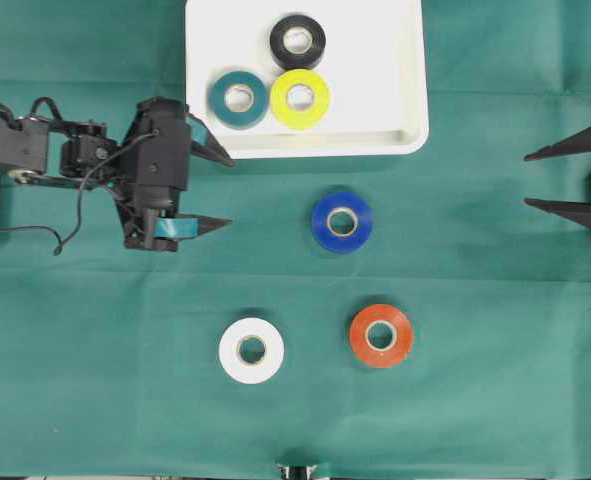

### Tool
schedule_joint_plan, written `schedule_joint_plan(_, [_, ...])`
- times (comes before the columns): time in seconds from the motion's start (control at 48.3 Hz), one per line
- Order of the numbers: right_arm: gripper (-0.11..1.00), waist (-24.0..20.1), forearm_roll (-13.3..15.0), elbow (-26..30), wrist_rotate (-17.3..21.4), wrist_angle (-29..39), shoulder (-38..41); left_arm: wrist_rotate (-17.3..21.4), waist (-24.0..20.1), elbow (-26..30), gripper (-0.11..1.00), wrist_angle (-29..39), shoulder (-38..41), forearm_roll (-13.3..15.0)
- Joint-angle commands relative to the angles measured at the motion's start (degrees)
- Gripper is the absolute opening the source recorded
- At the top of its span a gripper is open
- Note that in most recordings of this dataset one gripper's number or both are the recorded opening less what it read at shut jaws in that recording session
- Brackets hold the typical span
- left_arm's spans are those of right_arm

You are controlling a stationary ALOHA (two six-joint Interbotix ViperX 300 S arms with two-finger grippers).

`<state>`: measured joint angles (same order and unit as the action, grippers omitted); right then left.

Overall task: Put the tape into the white case with the left arm.
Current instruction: 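Move the left gripper to the blue roll and grip its core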

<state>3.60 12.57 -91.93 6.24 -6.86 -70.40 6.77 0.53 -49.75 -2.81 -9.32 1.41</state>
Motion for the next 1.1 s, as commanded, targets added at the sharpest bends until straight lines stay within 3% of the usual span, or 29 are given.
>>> schedule_joint_plan(0.0, [0.99, 0.1, 0.0, 0.6, 0.1, -0.4, 0.4, 0.0, 0.7, 2.8, 0.95, -0.5, 1.1, 0.2])
schedule_joint_plan(0.58, [0.99, 0.0, 0.0, 0.6, 0.1, -0.4, 0.4, -0.5, 2.6, 15.5, 0.95, 0.0, 13.8, 0.3])
schedule_joint_plan(0.85, [0.99, 0.0, 0.0, 0.6, 0.1, -0.4, 0.4, -6.9, 3.5, 18.7, 0.95, 0.0, 17.1, 0.2])
schedule_joint_plan(1.077, [0.99, 0.1, 0.0, 0.7, 0.1, -0.4, 0.4, -7.9, 4.7, 21.4, 0.95, 0.0, 20.5, 0.2])
